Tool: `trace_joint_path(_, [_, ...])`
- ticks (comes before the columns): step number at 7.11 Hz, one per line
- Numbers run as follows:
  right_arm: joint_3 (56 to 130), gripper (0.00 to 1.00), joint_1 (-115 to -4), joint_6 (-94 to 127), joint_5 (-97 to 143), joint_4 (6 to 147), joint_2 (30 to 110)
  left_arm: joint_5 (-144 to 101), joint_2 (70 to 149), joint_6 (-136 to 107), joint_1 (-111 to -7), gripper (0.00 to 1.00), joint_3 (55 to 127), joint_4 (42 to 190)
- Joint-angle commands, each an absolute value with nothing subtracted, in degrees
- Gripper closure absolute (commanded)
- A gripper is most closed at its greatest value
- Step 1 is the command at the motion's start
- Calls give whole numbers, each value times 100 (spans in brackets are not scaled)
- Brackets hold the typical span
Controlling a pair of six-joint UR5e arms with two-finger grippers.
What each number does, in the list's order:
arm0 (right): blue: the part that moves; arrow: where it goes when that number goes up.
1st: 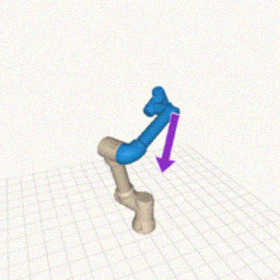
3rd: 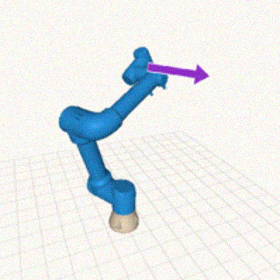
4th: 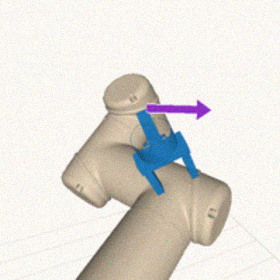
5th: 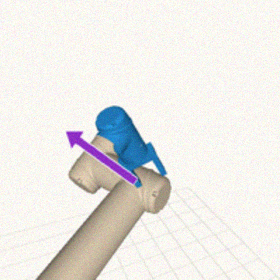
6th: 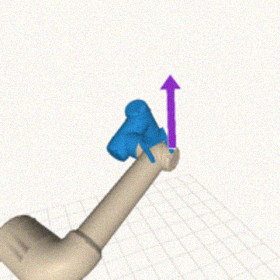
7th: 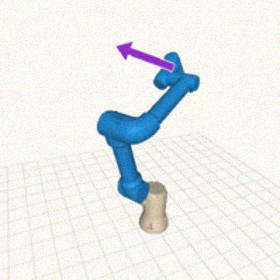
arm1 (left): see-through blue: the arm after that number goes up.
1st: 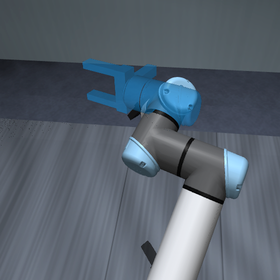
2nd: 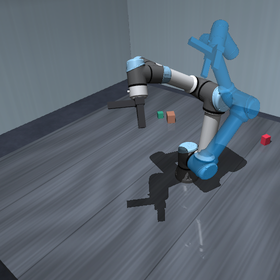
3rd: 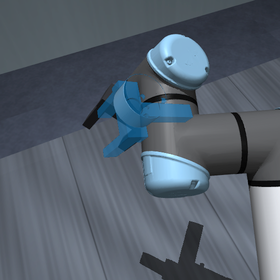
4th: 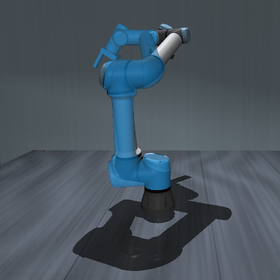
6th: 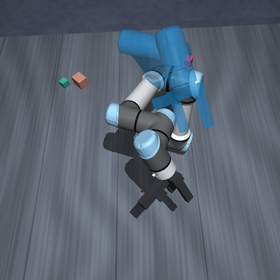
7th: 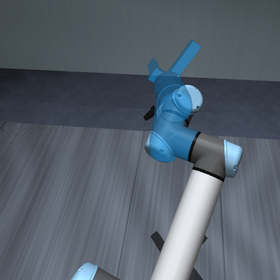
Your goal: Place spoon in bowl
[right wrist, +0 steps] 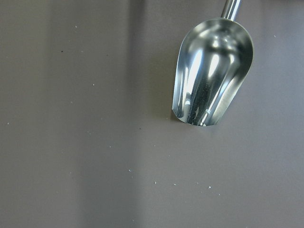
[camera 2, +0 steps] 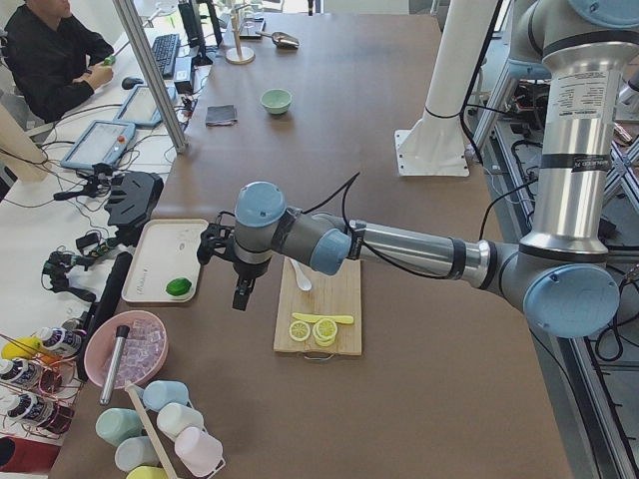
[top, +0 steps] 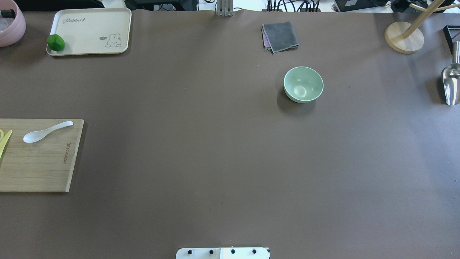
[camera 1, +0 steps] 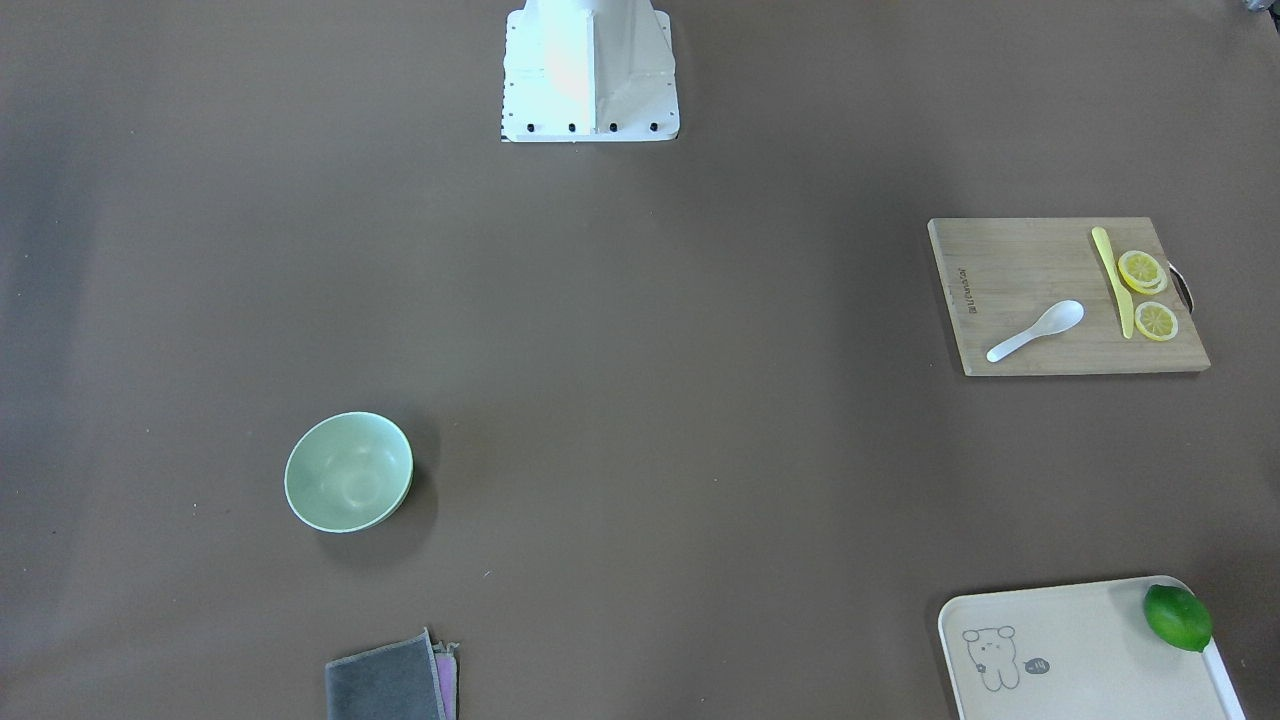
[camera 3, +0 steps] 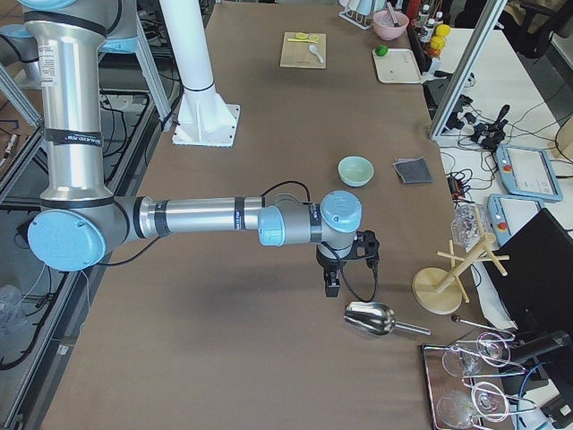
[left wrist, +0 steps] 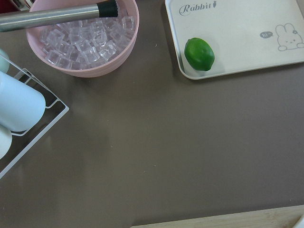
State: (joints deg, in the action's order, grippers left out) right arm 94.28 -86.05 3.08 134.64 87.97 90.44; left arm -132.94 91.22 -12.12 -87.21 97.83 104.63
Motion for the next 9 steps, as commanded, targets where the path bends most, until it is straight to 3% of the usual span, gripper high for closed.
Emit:
trace_joint_path(1, [9413,0,-8604,308,13500,8798,9053,-13289,8966,-1204,-8727,2,9713,10581])
trace_joint_path(9, [9589,0,-8622,290,13474,8780,8956,-13342,8991,-1204,-8728,2,9589,10608])
